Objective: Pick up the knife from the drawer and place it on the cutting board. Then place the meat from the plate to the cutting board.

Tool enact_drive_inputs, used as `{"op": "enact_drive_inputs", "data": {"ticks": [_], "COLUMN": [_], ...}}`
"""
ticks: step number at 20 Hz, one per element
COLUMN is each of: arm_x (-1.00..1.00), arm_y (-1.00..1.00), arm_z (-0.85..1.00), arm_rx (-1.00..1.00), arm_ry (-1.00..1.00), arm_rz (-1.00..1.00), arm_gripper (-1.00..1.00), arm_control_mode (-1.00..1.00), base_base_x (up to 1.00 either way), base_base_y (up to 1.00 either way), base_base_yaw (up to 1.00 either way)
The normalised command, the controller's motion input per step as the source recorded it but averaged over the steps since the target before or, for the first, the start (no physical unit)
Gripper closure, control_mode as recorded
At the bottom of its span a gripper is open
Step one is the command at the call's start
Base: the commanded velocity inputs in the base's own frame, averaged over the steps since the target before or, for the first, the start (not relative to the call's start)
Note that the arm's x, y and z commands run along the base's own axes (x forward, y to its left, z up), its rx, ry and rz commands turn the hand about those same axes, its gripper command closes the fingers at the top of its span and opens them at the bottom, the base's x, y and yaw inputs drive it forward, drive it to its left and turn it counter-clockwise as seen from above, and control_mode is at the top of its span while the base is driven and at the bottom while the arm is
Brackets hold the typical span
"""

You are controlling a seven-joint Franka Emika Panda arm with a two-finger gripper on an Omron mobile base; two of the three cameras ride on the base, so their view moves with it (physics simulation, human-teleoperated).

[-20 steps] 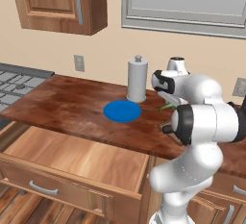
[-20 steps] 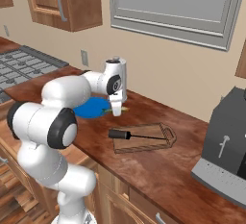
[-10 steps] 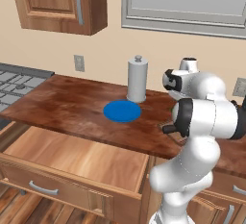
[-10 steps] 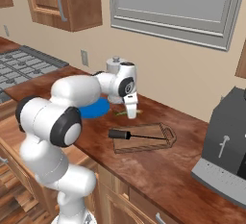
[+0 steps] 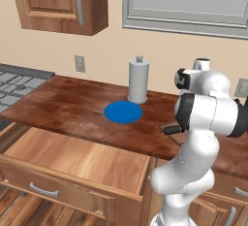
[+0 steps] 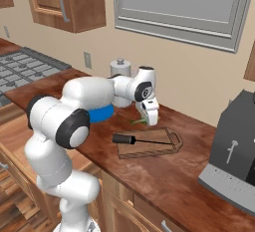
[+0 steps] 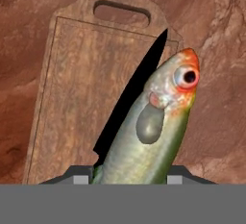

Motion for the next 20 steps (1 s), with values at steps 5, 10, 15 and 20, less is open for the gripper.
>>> {"op": "enact_drive_inputs", "data": {"ticks": [5,10,15,20], "arm_x": [-0.02,-0.20,-0.01,0.00], "arm_y": [-0.03,-0.07,0.00,0.00], "arm_z": [-0.03,-0.44,-0.44,-0.11], "arm_rx": [0.01,0.09,0.05,0.00], "arm_ry": [-0.01,0.01,0.01,0.00], "arm_rz": [0.04,0.00,-0.03,-0.20], "arm_gripper": [1.00,1.00,1.00,1.00], "arm_control_mode": [-1.00,-1.00,-1.00,-1.00], "base_base_x": [0.00,0.00,0.00,0.00], "base_base_y": [0.00,0.00,0.00,0.00], "base_base_yaw": [0.00,0.00,0.00,0.00]}}
